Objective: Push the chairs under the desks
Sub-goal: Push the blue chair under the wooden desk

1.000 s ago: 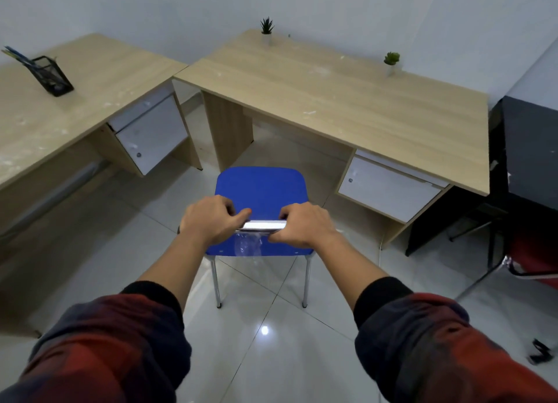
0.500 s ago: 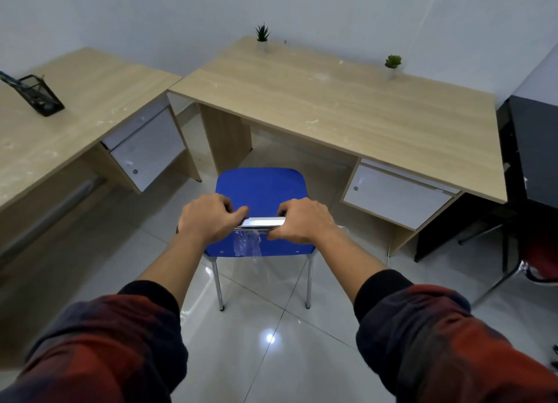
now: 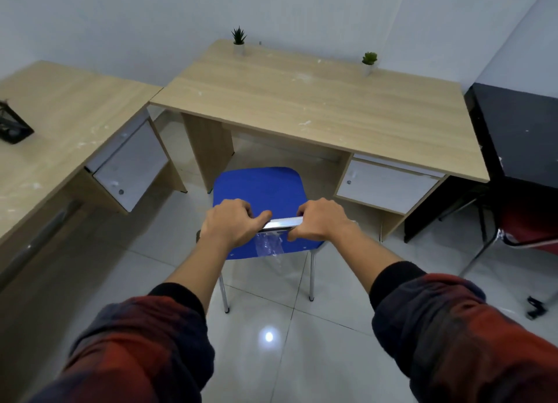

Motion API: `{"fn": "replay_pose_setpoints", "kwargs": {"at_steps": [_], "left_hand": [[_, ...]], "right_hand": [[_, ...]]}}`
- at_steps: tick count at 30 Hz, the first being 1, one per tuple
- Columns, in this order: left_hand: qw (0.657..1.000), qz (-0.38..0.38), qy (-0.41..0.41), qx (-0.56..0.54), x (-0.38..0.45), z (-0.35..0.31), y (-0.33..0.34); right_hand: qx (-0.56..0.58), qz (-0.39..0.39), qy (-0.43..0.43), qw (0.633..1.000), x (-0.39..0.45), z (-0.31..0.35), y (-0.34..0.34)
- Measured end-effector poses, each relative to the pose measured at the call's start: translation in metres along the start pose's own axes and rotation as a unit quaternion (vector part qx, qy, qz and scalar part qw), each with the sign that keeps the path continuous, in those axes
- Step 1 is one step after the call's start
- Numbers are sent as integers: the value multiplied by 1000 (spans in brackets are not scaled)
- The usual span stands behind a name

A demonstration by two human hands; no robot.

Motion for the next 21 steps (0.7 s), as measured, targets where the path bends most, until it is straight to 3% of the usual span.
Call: {"fn": "replay_pose_setpoints", "kwargs": {"at_steps": [13, 21], "left_hand": [[997, 22, 69, -39, 39, 65, -11], [1000, 6, 12, -9, 91, 104, -19]], "right_hand": [[11, -39, 66, 997, 21, 54, 18], [62, -11, 30, 998, 73, 75, 18]]}}
Point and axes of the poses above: each hand's wrist, its own x-axis towards the middle knuckle, its own y-axis out of the palm, z = x × y, the point moved 9 cm from there along x, towards the middle knuckle, and after that the axes turned 13 degrees about x, right-handed, at the moved point
